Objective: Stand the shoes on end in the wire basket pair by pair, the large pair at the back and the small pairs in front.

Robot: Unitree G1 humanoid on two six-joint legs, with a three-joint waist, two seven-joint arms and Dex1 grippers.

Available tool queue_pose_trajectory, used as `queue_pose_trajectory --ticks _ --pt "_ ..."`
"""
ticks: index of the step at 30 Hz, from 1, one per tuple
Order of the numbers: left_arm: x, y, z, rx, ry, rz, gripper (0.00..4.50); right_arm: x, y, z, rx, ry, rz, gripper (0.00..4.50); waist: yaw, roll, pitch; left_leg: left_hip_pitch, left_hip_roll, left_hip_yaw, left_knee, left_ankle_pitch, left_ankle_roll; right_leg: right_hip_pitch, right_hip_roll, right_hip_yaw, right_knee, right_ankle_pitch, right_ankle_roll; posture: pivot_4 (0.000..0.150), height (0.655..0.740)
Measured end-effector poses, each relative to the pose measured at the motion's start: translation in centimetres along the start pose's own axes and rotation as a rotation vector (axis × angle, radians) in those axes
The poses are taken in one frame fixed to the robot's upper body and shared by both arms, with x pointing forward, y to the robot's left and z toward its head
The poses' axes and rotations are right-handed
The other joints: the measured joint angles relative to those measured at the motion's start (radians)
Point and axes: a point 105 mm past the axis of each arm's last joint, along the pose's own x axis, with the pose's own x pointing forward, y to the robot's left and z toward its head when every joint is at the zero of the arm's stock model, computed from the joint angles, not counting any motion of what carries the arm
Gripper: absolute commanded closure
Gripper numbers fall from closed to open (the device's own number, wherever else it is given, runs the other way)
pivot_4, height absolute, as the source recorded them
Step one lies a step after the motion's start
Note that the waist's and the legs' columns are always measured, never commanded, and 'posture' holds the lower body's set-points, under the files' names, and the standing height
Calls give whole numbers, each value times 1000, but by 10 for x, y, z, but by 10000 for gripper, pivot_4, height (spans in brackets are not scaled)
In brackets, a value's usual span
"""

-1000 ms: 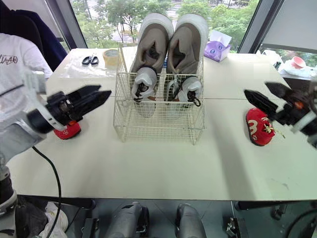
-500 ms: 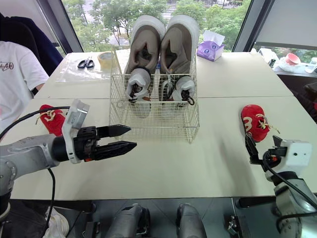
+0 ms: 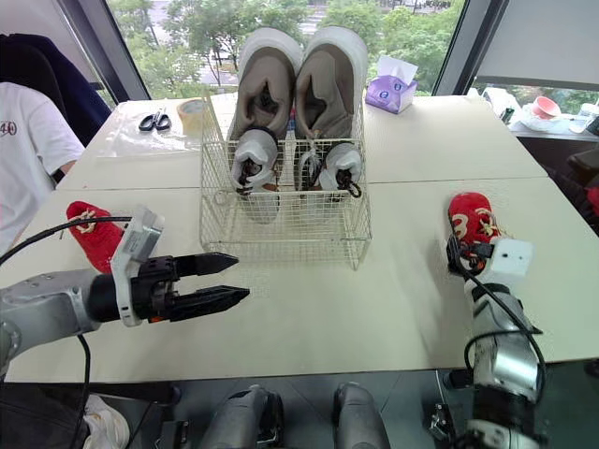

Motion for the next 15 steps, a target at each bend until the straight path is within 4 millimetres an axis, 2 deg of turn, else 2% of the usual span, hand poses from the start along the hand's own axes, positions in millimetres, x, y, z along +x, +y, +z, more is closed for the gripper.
queue_pose_trajectory --ticks 3,5,6,8,10,11,12,14,15 --pt "-4 -1 -3 -21 16 0 0 7 0 -1 -4 -13 1 29486 -2 0 0 0 0 0 -1 0 -1 0 0 0 0 0 0 1500 7400" --pt "-10 -7 -3 -46 36 -20 0 8 1 -1 -3 -22 3 38251 -3 0 0 0 1 0 -1 1 -1 0 0 0 0 0 0 1500 7400" --pt "-12 -9 -1 -49 34 -28 0 8 0 -1 0 -24 2 40740 -3 0 0 1 0 0 -1 1 -1 0 0 0 0 0 0 1500 7400" --pt "-17 -10 7 -69 9 -46 0 7 1 1 11 -32 7 40740 -2 0 0 1 1 0 -1 1 -1 0 0 0 1 0 0 1500 7400" --pt "-26 -1 26 -97 -61 -44 0 7 8 16 27 -83 32 40740 0 4 2 1 0 0 -1 1 -2 -1 0 0 1 0 0 1500 7400" --pt "-31 3 41 -101 -113 -46 0 8 12 32 37 -134 55 40740 1 6 3 1 0 0 -1 1 -2 -1 0 0 2 0 0 1500 7400" --pt "-36 7 57 -95 -166 -44 0 11 18 56 35 -203 94 40740 0 8 5 0 0 0 -1 1 -2 -1 0 0 1 0 1 1500 7400" --pt "-47 12 89 -67 -275 -51 0 12 29 128 -6 -398 203 40740 -1 13 8 0 -1 1 -1 1 -1 -2 0 1 1 0 1 1500 7400" --pt "-52 14 105 -53 -325 -56 0 6 36 170 -40 -506 272 40740 0 13 8 0 -1 0 -2 1 -1 -2 0 1 2 0 3 1500 7400"
